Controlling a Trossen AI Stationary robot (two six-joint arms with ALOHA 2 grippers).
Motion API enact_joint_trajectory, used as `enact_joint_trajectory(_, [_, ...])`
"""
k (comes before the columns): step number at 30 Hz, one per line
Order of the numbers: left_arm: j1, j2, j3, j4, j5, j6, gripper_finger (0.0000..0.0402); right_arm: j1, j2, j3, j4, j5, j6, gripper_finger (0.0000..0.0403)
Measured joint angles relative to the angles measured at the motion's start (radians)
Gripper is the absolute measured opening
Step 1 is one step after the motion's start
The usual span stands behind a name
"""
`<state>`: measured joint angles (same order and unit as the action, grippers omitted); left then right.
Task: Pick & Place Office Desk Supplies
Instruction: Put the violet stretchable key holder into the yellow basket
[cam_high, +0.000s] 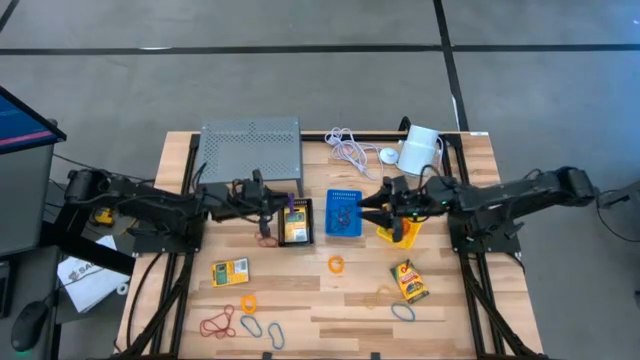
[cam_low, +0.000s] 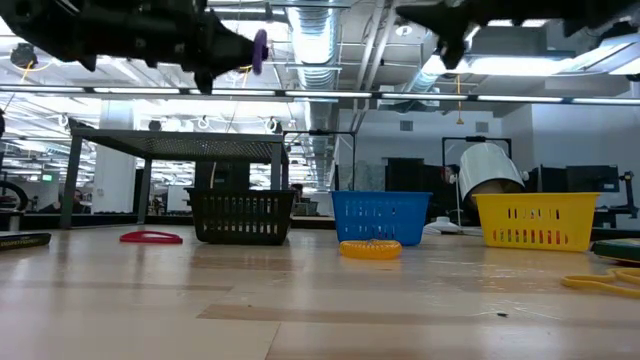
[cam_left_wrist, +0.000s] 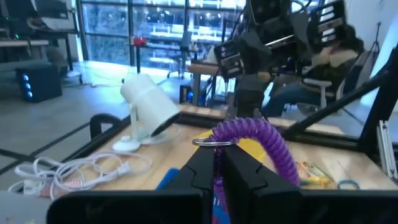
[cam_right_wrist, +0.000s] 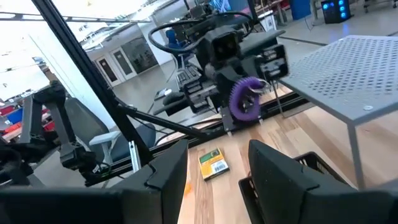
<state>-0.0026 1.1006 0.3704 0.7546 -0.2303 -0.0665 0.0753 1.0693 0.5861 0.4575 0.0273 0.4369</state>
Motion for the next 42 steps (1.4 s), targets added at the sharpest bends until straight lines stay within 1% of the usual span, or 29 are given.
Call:
enact_joint_trajectory(2, [0.011, 0.020, 0.000, 0.004, 0.012, -0.012, 0.0006, 0.000, 0.073, 0.000, 0.078, 0.017, 0.000, 0.0166])
enact_joint_trajectory(7, [0.025, 0.075, 0.000, -0.017, 0.015, -0.024, 0.0006, 0.000, 0.252, 0.000, 0.283, 0.101, 0.008, 0.0166])
enact_joint_trajectory(10, [0.032, 0.106, 0.000, -0.003, 0.018, -0.029, 0.0006, -0.005, 0.352, 0.011, 0.402, 0.104, 0.008, 0.0166])
enact_joint_trajectory(14, [0.033, 0.144, 0.016, 0.037, 0.021, -0.042, 0.0006, -0.015, 0.453, 0.079, 0.406, 0.098, 0.008, 0.0166])
enact_joint_trajectory(15, [0.033, 0.156, 0.027, 0.058, 0.036, -0.044, 0.0006, -0.018, 0.476, 0.096, 0.400, 0.095, 0.008, 0.0166])
enact_joint_trajectory(17, [0.033, 0.185, 0.057, 0.090, 0.078, -0.040, 0.0006, -0.027, 0.507, 0.132, 0.391, 0.052, 0.001, 0.0166])
enact_joint_trajectory(20, [0.033, 0.237, 0.114, 0.091, 0.105, -0.014, 0.0006, -0.048, 0.516, 0.173, 0.387, -0.035, 0.000, 0.0166])
enact_joint_trajectory(22, [0.033, 0.267, 0.150, 0.092, 0.107, 0.006, 0.0006, -0.061, 0.497, 0.177, 0.350, -0.073, 0.000, 0.0166])
enact_joint_trajectory(26, [0.035, 0.292, 0.184, 0.091, 0.139, 0.008, 0.0006, -0.067, 0.432, 0.179, 0.247, -0.078, -0.002, 0.0166])
enact_joint_trajectory(29, [0.046, 0.295, 0.206, 0.091, 0.171, 0.009, 0.0006, -0.058, 0.400, 0.178, 0.199, -0.079, -0.007, 0.0166])
enact_joint_trajectory(32, [0.057, 0.295, 0.220, 0.090, 0.171, 0.008, 0.0006, -0.049, 0.378, 0.179, 0.184, -0.079, -0.026, 0.0166])
enact_joint_trajectory(39, [0.062, 0.295, 0.241, 0.070, 0.175, 0.008, 0.0006, -0.050, 0.376, 0.178, 0.157, -0.079, -0.026, 0.0166])
enact_joint_trajectory(42, [0.062, 0.295, 0.251, 0.068, 0.196, 0.007, 0.0006, -0.052, 0.380, 0.178, 0.152, -0.079, -0.029, 0.0166])
